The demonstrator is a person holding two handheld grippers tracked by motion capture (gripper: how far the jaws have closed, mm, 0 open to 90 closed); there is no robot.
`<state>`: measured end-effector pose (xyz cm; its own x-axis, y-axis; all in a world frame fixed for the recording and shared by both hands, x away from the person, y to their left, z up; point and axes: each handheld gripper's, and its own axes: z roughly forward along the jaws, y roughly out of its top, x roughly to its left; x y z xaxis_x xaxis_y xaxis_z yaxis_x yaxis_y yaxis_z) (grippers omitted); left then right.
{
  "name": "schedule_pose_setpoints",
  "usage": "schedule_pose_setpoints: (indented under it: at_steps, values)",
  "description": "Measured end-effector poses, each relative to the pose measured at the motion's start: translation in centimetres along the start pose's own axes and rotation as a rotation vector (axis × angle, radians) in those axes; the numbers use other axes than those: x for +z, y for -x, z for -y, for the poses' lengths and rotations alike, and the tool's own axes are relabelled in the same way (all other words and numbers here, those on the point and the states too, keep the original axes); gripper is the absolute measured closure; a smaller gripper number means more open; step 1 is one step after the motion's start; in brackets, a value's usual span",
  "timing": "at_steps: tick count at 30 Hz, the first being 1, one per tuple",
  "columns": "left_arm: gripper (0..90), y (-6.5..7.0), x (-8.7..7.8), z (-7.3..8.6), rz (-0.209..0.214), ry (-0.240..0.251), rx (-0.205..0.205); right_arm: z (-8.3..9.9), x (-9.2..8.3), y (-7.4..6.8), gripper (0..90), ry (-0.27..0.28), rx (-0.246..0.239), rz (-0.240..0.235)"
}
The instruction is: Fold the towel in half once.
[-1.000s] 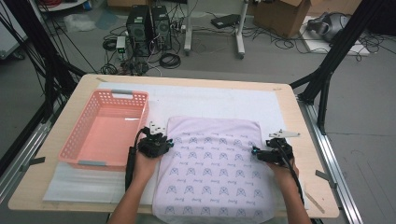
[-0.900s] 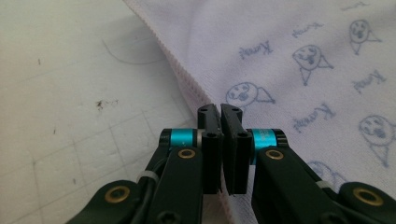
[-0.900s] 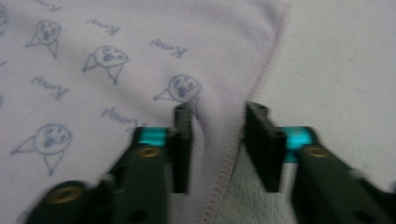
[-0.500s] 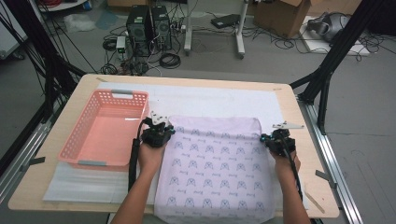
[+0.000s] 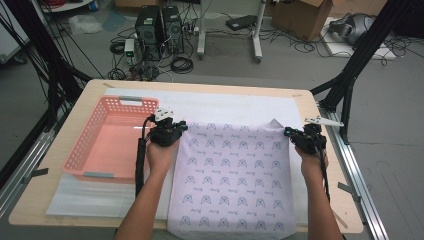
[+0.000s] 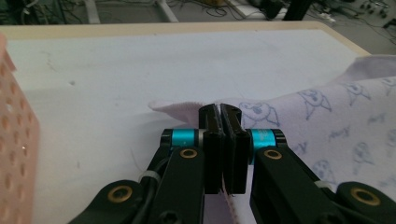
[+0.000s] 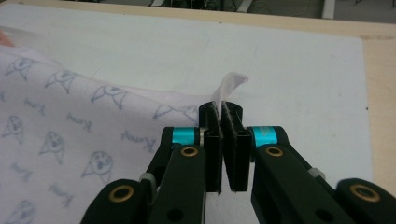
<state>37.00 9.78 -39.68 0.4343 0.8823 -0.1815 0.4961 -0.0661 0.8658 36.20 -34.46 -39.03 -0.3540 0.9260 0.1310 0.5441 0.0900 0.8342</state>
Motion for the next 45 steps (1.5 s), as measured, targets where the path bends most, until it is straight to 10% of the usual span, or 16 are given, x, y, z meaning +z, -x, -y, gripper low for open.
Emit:
schedule_pose_setpoints:
  at_steps: [16,28,37,45]
  values:
    - [87.3,1.8,-5.5,4.9,0.078,0.002,0.132,5.1,-3.8,-0.9,86.7,-0.022,0.01,-0.148]
    - [87.1,2.5,-8.5,8.7,0.169,-0.04,0.136,8.5,-7.1,-2.2,86.3,-0.071,-0.051,-0.197]
    - [47.8,2.2,-6.1,7.4,0.19,-0.099,0.049,8.8,-6.6,-2.0,59.0,-0.115,-0.016,-0.187]
    - [38.8,1.1,-3.1,5.9,0.143,-0.121,0.01,6.5,-4.1,-2.1,43.5,-0.127,-0.05,-0.092]
